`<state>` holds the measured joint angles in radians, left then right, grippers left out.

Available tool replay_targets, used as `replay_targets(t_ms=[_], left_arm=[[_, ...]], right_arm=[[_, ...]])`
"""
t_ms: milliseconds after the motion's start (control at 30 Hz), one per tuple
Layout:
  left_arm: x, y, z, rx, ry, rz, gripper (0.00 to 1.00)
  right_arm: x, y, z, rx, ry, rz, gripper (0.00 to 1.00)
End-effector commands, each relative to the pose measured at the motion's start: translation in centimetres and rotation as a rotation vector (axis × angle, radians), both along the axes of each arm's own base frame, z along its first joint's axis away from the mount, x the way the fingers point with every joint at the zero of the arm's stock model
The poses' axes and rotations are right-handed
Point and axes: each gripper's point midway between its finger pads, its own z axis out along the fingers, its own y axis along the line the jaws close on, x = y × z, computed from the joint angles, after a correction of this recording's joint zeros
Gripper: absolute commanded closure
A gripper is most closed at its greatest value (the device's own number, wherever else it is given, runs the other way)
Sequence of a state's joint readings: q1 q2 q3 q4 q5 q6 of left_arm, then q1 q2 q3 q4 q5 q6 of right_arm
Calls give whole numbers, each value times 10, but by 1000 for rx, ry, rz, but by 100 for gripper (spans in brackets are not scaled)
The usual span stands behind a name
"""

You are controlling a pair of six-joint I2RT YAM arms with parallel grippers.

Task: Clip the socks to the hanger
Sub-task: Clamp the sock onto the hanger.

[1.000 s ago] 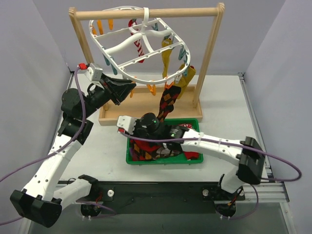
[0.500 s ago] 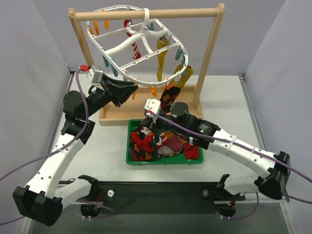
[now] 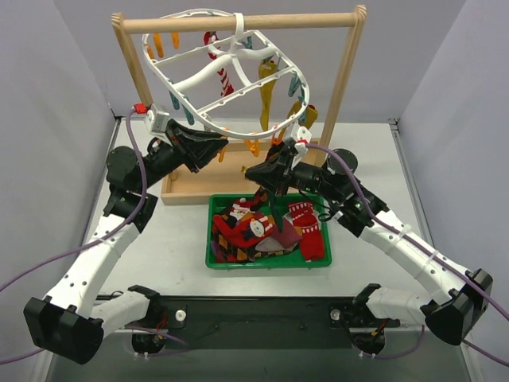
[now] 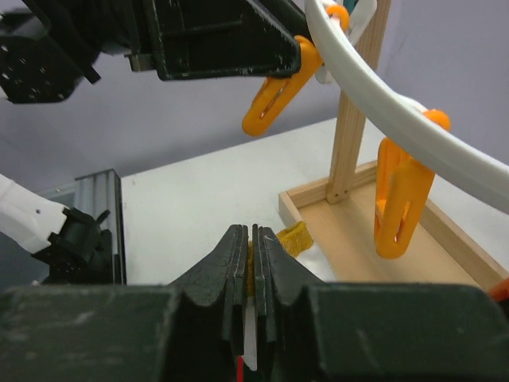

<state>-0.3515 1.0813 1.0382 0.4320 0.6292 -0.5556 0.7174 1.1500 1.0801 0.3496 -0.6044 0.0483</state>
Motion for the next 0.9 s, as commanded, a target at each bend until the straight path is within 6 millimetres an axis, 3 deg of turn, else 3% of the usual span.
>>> replay_targets(t_ms=[0,400,867], left_arm=[[-23,-13,9,2,-20,-124,100],[-25,-21,11,-15,-12,-136,100],[-27,-19,11,-20,-3,-131,100]], right_arm=[[-23,8,53,216,-38,179,100],[-27,21,82,387,-43,301,100],[-17,22,93,442,-52,297,100]])
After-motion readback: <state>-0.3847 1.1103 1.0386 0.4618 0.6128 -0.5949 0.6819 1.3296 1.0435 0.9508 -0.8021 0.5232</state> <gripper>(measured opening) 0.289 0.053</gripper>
